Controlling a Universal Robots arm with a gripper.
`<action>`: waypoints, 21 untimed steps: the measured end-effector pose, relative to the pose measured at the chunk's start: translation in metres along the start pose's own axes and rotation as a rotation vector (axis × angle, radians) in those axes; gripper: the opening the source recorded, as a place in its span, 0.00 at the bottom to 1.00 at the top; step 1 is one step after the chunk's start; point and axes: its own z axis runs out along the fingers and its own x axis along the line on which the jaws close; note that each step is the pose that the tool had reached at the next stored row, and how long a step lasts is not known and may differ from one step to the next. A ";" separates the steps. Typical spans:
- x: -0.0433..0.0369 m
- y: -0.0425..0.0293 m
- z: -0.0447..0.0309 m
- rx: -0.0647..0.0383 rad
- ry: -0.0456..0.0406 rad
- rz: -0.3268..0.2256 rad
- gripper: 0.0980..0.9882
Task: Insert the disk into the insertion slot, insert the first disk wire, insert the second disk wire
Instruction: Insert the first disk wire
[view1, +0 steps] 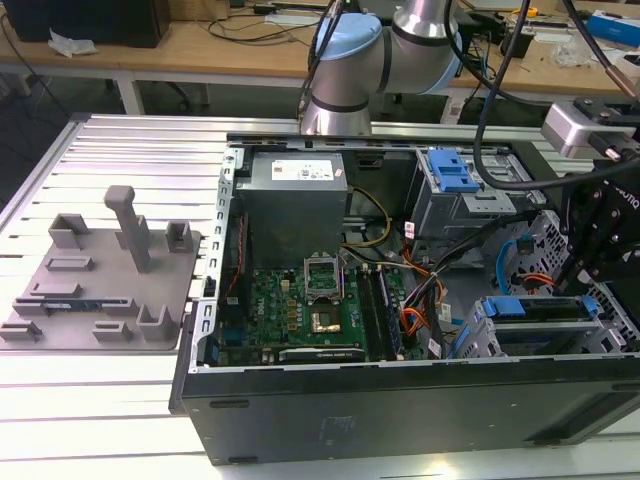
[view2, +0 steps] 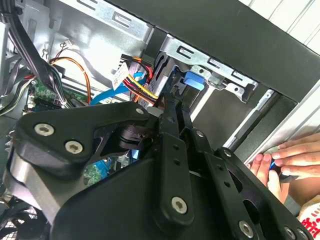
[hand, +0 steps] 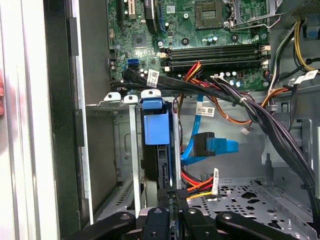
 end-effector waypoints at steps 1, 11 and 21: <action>0.0001 0.0000 0.0000 0.000 0.0001 0.000 0.08; 0.0015 0.0003 0.0002 -0.001 0.0003 0.006 0.08; 0.0014 0.0003 0.0022 -0.001 0.0003 0.006 0.08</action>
